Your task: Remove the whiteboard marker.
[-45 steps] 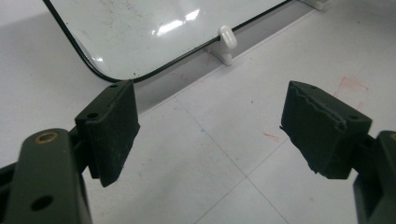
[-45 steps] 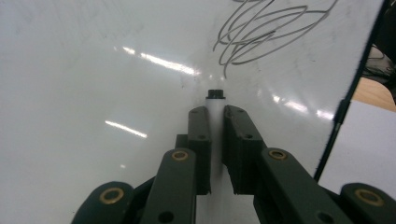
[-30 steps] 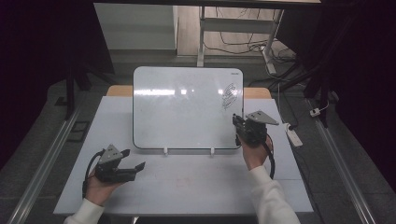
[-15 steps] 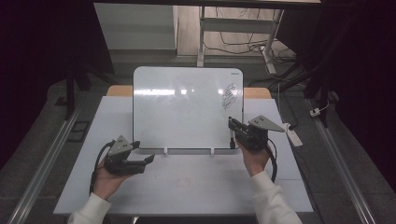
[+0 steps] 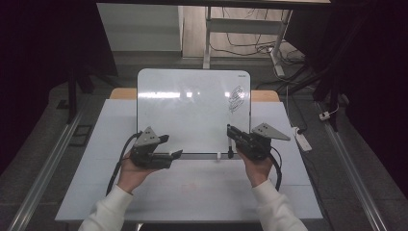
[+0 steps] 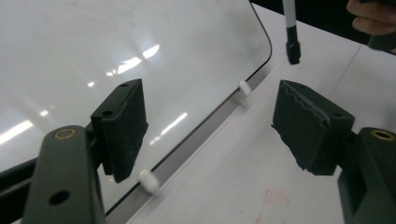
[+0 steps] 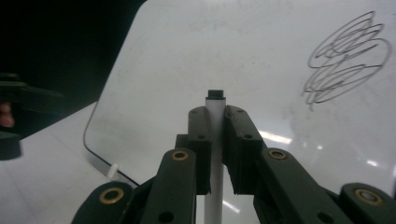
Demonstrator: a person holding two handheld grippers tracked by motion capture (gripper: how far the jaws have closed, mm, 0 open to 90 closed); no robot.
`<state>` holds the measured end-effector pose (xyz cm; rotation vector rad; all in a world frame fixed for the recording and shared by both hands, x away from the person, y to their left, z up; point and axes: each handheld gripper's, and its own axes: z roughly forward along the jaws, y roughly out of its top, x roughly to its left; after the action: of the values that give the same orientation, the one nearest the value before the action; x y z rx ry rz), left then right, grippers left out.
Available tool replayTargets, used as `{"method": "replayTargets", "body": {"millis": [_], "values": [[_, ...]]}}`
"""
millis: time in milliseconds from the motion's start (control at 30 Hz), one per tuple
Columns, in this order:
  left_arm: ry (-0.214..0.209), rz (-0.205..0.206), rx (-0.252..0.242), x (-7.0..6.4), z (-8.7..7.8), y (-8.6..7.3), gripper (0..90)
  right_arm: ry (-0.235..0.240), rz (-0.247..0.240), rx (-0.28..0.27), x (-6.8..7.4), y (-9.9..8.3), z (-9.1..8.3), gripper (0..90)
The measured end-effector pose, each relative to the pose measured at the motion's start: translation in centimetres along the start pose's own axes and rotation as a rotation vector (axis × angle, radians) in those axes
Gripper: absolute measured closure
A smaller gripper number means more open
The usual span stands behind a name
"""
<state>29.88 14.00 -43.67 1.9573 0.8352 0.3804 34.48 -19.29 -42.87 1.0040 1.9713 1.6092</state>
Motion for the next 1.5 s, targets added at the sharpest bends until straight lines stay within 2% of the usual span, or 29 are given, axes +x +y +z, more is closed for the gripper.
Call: {"method": "replayTargets", "body": {"millis": [133, 433, 600, 733, 933, 967, 1133, 1233, 1500], "values": [[-0.023, 0.019, 0.006, -0.7, 1.1, 0.8, 28.1, 0.028, 0.002, -0.004, 1.0, -0.2, 0.4, 80.5], [-0.099, 0.062, -0.021, -3.0, 3.3, 3.4, 31.7, 0.076, 0.021, -0.036, 2.6, -0.2, 0.7, 80.5], [-0.107, 0.087, 0.000, -4.0, 4.5, 4.3, 35.6, 0.112, 0.067, -0.060, 3.3, -0.2, 0.6, 80.4], [-0.127, 0.107, -0.006, -4.7, 5.4, 4.8, 41.4, 0.118, 0.063, -0.067, 3.8, -0.3, 0.5, 80.4], [-0.123, 0.099, 0.004, -4.5, 6.0, 4.4, 50.9, 0.129, 0.061, -0.085, 4.5, -0.3, 0.4, 80.4], [-0.124, 0.095, 0.001, -4.4, 6.1, 4.4, 55.1, 0.130, 0.065, -0.087, 4.7, -0.4, 0.5, 80.4], [-0.152, 0.086, 0.004, -4.1, 6.4, 4.2, 61.8, 0.145, 0.082, -0.080, 4.8, -0.6, 0.7, 80.4], [-0.169, 0.090, 0.010, -4.0, 6.5, 4.2, 75.7, 0.138, 0.067, -0.084, 5.1, -0.7, 0.8, 80.3], [-0.174, 0.067, 0.016, -3.4, 6.4, 4.0, 81.6, 0.141, 0.064, -0.081, 5.2, -0.6, 0.7, 80.2]]}}
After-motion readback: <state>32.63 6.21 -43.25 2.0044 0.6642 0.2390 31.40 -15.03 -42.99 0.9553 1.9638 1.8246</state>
